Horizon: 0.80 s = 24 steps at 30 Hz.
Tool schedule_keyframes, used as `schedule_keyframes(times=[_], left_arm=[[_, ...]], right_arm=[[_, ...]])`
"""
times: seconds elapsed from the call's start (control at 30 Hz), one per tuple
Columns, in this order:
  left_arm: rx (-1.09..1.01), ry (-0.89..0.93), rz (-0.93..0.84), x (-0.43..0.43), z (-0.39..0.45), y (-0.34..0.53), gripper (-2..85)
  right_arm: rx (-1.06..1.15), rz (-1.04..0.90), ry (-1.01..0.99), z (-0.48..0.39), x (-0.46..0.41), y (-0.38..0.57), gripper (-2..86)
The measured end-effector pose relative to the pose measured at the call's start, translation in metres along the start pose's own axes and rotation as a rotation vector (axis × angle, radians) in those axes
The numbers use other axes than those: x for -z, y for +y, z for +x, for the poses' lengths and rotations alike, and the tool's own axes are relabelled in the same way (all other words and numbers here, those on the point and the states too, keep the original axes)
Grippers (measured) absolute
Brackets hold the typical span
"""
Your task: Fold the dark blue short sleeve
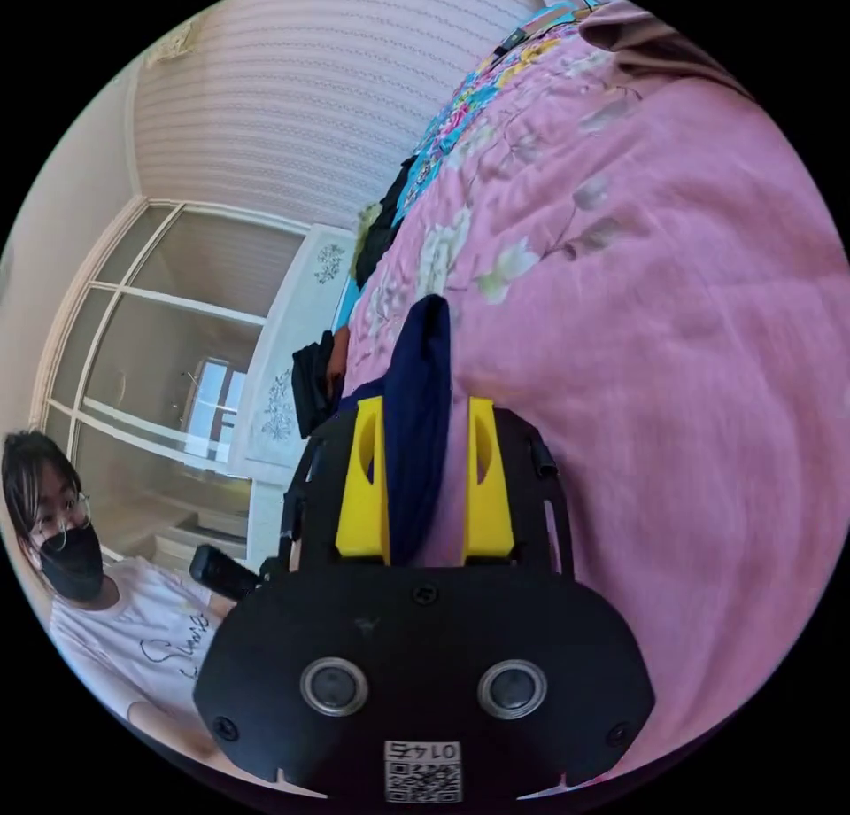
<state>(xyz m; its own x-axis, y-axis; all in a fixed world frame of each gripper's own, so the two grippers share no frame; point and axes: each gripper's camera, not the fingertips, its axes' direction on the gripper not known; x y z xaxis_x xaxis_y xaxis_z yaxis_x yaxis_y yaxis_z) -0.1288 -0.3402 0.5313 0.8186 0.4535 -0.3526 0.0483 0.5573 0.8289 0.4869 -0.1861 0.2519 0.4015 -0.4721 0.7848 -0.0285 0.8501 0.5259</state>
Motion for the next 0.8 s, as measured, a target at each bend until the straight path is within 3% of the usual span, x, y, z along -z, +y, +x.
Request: schedule_keyframes(times=[0.23,0.37,0.5,0.63,0.8], left_arm=[[-0.014,-0.093,0.106,0.029,-0.005,0.015,-0.8],[0.017,-0.265,0.280,0.081,-0.012,0.037,-0.8],[0.182,-0.441,0.366,0.139,-0.035,0.070,-0.8],[0.356,-0.512,0.291,0.170,-0.063,0.100,-0.8],[0.567,-0.294,0.061,0.207,-0.108,0.142,-0.8]], right_arm=[[0.032,-0.117,0.065,-0.017,-0.055,-0.035,3.0],[0.197,-0.212,0.065,-0.077,-0.095,-0.041,1.8],[0.352,-0.368,0.069,-0.148,-0.186,-0.038,1.7],[0.448,-0.481,0.111,-0.189,-0.289,-0.012,2.2],[0.469,-0.544,0.119,-0.197,-0.379,0.020,3.5]])
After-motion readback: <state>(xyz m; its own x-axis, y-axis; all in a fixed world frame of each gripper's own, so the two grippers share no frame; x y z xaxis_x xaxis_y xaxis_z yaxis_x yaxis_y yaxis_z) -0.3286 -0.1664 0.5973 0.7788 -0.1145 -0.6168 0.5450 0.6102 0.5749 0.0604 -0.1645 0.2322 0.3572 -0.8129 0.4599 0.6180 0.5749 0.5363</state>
